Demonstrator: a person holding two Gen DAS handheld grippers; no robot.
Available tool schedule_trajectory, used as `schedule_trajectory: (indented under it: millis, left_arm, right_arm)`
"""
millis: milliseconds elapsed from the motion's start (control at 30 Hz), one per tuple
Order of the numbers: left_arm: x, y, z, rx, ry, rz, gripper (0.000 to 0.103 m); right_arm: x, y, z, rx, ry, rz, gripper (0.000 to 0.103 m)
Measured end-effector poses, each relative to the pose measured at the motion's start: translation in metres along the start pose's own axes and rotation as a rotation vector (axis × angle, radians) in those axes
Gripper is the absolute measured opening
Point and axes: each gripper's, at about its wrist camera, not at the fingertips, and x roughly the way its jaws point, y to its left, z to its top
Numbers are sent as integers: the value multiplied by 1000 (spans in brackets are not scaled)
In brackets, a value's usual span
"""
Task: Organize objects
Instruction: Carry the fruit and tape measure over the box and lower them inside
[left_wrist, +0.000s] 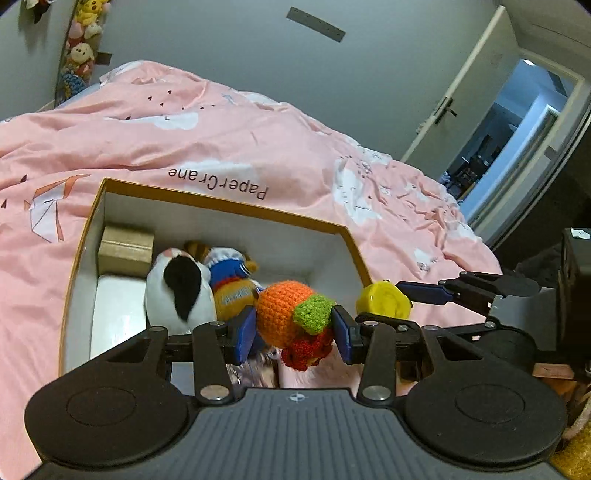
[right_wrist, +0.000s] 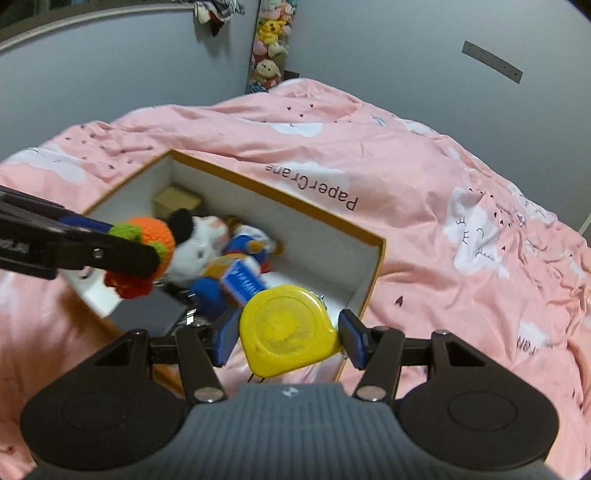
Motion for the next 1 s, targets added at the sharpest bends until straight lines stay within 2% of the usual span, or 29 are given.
schedule_trajectory:
  millis: [367,567,900,1000]
  left_arm:
    - [44,18,22,-32,11,6,50]
    - [54,25,29,-46,10,14,50]
    - [65,28,32,-48,18,27,50]
    - [67,28,33,-48,17,31,50]
  right_arm:
    - [80,-11,26,-83,51,-39,60]
    - [110,-19,33,-31,83,-37,60]
    - [137,-2,32,-161,99,-131,60]
    - [136,-4,32,-157,99,-117,60]
